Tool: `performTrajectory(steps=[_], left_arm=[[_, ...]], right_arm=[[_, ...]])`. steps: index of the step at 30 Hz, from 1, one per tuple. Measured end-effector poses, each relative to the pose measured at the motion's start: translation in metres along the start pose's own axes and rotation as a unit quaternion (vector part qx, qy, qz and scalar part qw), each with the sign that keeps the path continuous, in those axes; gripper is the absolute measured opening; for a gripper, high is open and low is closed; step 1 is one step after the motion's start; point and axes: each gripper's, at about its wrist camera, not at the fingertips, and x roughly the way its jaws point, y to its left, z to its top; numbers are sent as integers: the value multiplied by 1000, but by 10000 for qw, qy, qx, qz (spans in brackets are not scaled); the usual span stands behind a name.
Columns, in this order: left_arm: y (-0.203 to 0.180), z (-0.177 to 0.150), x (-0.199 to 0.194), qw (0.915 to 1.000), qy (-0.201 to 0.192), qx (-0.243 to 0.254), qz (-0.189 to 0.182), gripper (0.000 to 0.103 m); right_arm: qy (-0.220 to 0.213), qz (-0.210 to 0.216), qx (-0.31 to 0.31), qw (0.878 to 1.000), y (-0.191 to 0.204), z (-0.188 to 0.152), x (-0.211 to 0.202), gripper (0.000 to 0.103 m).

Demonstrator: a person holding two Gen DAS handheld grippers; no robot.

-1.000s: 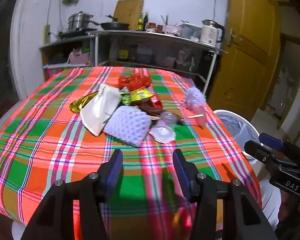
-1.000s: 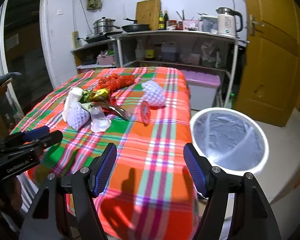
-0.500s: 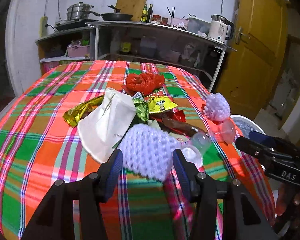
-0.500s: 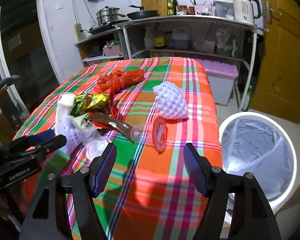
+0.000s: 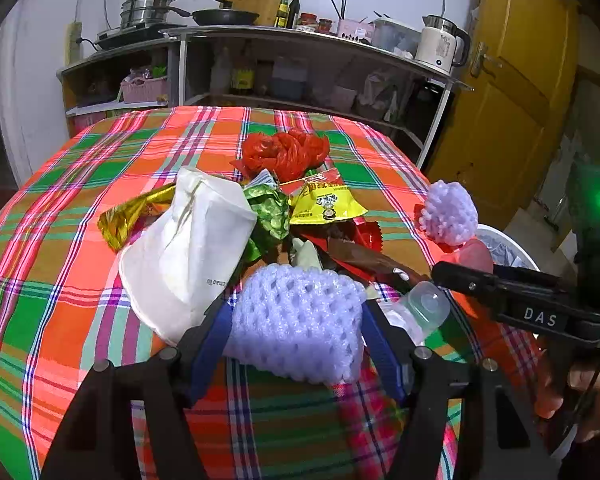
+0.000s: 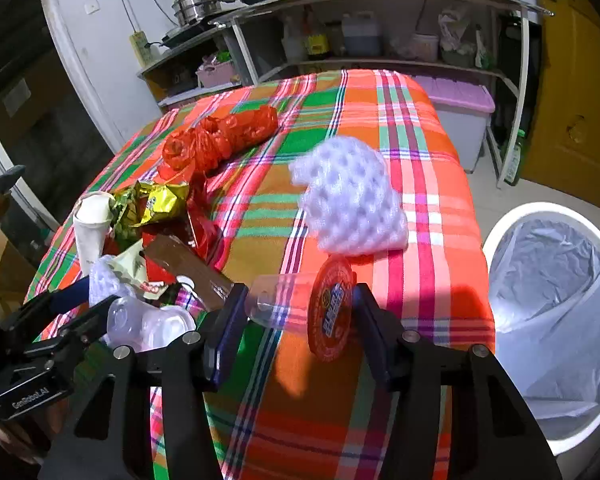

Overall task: Collect trash
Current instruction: 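Grasp the red-lidded clear cup with the right gripper while the left grasps a white foam net, then carry the cup and foam net in both grippers over the white bin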

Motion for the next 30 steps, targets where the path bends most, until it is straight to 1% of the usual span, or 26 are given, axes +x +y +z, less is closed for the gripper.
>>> performTrajectory(steps=[3, 5, 6, 8, 9, 11, 14, 20, 25, 27, 30], left_arm=[[0, -1, -1, 10000, -16, 12, -6, 63], [0, -2, -3, 10000, -38, 51, -9, 54], [-1, -4, -4, 9999, -53, 91, 12, 52], [-4, -4, -8, 9999, -84, 145, 36, 44], [-5, -5, -10, 9998, -99, 152, 43, 43], [-4, -6, -14, 9998, -143, 144, 40, 37], [-5, -8, -23, 9997, -201, 106, 29, 32], [-12, -9, -45, 9992, -389, 108, -54, 29], [-23, -4, -63, 9982, -566, 161, -94, 28], [-30, 0, -69, 9977, -631, 197, -164, 28], [-47, 9, -73, 9966, -685, 252, -386, 28]], right_arm=[[-25, 32, 52, 10000, -2, -1, -2, 54], [-45, 26, 82, 10000, -3, -3, -4, 54], [-65, 23, 104, 9999, -4, -5, -7, 54], [-87, 32, 144, 9999, -7, -8, -12, 53], [-99, 33, 160, 9998, -7, -9, -14, 53], [-146, 14, 187, 9997, -8, -13, -21, 53], [-185, -16, 229, 9996, -10, -21, -31, 53], [-356, -140, 362, 9986, -23, -36, -59, 53], [-545, -270, 506, 9969, -39, -41, -82, 54], [-624, -340, 566, 9959, -46, -42, -91, 54], [-712, -444, 673, 9942, -62, -44, -100, 54]])
